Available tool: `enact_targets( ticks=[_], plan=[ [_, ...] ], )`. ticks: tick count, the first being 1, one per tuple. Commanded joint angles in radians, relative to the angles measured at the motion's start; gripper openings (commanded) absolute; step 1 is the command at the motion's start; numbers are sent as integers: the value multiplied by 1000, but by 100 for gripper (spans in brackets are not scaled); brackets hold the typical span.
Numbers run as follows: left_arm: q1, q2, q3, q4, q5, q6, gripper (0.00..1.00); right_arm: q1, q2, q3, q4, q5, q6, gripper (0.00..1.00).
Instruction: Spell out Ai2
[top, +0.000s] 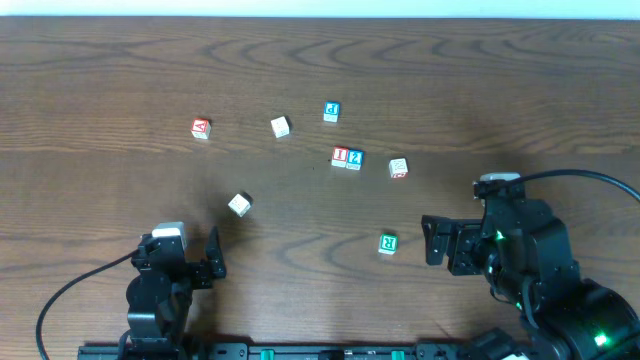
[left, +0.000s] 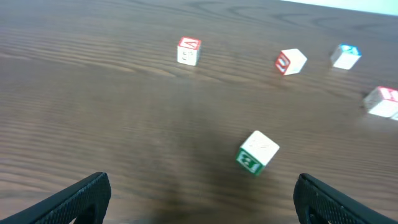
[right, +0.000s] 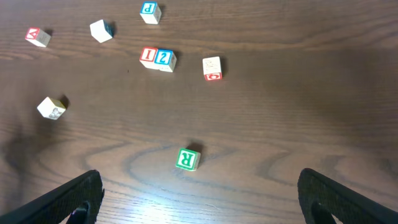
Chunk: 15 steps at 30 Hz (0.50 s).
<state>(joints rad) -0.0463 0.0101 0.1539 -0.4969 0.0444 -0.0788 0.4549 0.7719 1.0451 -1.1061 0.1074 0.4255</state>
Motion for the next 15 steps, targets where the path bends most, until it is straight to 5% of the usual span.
enact_targets(
  ticks=[1,15],
  plan=[
    [5,-6,-16,2,90,-114,96,5,0,-6,-2,-3,7,99],
    [5,-6,-16,10,296,-202,95,5,0,-6,-2,-3,7,99]
  ],
)
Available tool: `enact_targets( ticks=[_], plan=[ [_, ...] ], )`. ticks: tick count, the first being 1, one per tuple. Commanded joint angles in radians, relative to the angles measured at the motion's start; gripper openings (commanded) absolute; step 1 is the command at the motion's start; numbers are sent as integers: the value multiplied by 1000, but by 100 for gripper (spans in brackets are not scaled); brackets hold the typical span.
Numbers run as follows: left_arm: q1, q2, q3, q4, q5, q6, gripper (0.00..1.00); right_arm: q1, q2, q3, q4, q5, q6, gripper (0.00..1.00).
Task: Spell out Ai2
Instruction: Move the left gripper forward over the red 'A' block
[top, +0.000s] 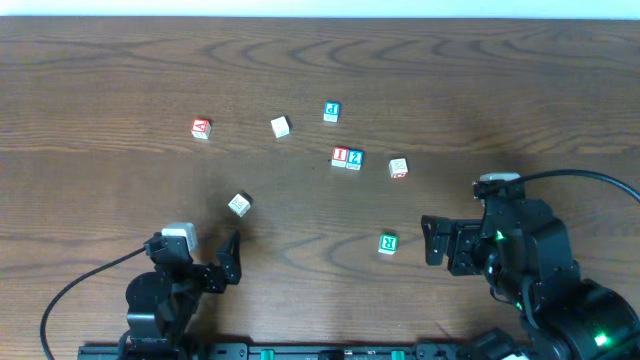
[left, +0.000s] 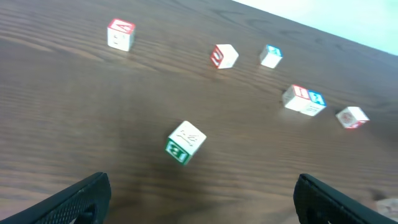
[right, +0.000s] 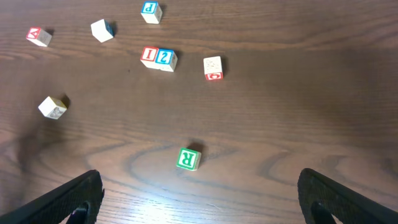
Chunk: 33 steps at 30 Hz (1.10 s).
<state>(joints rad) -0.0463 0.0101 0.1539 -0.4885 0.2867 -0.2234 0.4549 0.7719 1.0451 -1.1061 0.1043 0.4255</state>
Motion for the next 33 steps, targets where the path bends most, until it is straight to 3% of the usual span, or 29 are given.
enact_targets(
  ticks=[1,12,19,24,33],
  plan=[
    [5,-6,-16,9,54,-75,95,5,0,-6,-2,0,7,99],
    [5,12,21,67,-84,-141,95,5,0,-6,-2,0,7,99],
    [5,162,93,119,-163,-108,95,5,0,-6,-2,0,7,99],
    [5,433,217,211,-168,-34,95,5,0,-6,-2,0,7,99],
    [5,1114,657,205,-168,57,95,5,0,-6,-2,0,7,99]
  ],
)
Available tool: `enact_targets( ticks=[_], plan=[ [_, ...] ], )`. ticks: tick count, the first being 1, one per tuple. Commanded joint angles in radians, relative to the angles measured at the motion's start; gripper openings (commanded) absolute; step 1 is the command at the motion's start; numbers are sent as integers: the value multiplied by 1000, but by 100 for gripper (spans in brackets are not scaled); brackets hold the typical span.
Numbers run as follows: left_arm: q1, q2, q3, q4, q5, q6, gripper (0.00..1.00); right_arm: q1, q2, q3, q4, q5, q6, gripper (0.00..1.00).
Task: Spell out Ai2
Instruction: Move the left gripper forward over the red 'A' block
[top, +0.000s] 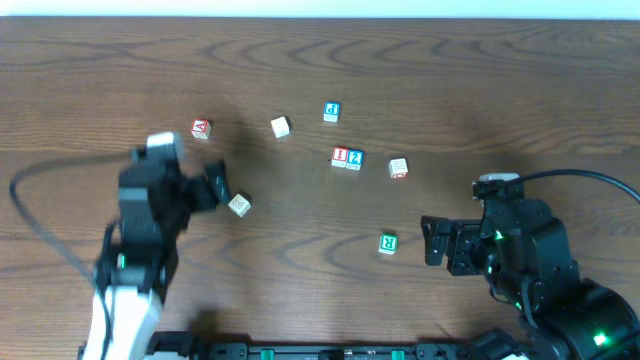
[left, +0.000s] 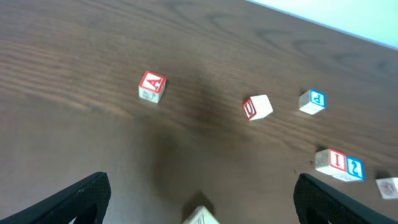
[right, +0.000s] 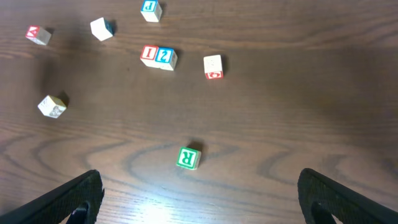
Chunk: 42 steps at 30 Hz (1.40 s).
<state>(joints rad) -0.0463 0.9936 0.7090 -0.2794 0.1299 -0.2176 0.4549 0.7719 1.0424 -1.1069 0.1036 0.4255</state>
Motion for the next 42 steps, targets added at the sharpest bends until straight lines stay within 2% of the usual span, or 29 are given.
enact_targets(
  ticks=[1,6,13,19,25,27,30,34,42],
  plan=[
    [5,180,138,-4,-11,60,95,5,0,-3,-2,0,7,99],
    [7,409,328,-23,-82,84,95,5,0,-3,-2,0,7,99],
    [8,623,520,-61,-191,114,95,5,0,-3,-2,0,7,99],
    [9,804,660,-163,-238,97,96,5,0,-3,-2,0,7,99],
    [11,902,702,-236,-253,-119,95,5,0,-3,-2,0,7,99],
    [22,914,702,-260,-272,-246,95,5,0,-3,-2,0,8,99],
    [53,926,702,-270,-251,-523,95,5,0,-3,-2,0,7,99],
    [75,926,702,-234,-207,-708,95,5,0,-3,-2,0,7,99],
    [71,927,702,-198,-163,-733,95,5,0,-3,-2,0,7,99]
  ],
)
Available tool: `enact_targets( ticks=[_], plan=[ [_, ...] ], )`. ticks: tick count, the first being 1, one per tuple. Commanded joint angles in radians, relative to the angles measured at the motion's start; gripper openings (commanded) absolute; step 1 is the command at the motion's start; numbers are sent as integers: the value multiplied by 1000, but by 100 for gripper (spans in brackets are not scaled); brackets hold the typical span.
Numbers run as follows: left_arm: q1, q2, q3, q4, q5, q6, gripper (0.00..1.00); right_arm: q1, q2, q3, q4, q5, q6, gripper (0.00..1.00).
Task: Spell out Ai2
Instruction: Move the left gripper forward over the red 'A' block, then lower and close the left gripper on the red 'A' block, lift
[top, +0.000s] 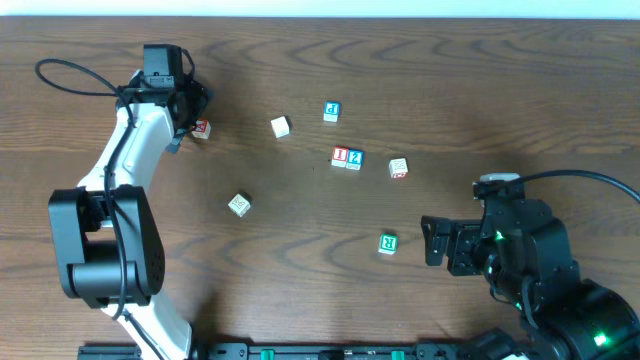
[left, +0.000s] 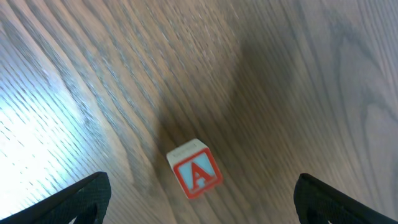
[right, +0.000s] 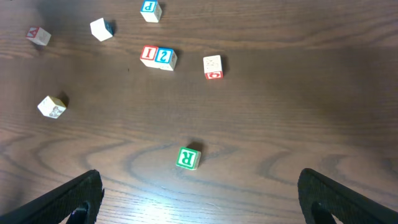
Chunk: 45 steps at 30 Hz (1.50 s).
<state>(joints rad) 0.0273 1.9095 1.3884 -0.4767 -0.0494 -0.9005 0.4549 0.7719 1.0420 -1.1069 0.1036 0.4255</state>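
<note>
The red A block (top: 201, 129) lies at the far left of the table, and in the left wrist view the A block (left: 194, 168) sits on the wood between my spread fingers. My left gripper (top: 188, 115) hangs open just above it, apart from it; left gripper (left: 200, 202). The red I block (top: 340, 156) and blue 2 block (top: 355, 158) touch side by side mid-table. My right gripper (top: 432, 240) is open and empty at the front right; right gripper (right: 199, 202).
A blue P block (top: 332, 111) and a white block (top: 281, 127) lie at the back. A red-edged block (top: 398, 167) is right of the 2. A green R block (top: 388, 242) sits just left of my right gripper. A green-sided block (top: 239, 205) lies front left.
My left gripper was open beside the green-sided block at the front left. Now it hangs over the A block at the far left, still open. The right arm and all blocks are unmoved.
My left arm first sat folded at the front edge with its gripper open. Then it had turned a little to the right. Later it reached over the table by the green-sided block. Now it is above the A block. My right arm has stayed still.
</note>
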Motion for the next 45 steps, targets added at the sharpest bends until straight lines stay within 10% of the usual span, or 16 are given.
enact_targets(
  ticks=[1,32,45],
  plan=[
    [-2,11,22,4,17,-56,95,5,0,-2,-2,0,7,99],
    [16,29,25,-2,189,-357,100,5,0,-3,-2,0,7,99],
    [25,260,420,-401,198,-281,97,5,0,-3,-2,0,7,99]
  ],
)
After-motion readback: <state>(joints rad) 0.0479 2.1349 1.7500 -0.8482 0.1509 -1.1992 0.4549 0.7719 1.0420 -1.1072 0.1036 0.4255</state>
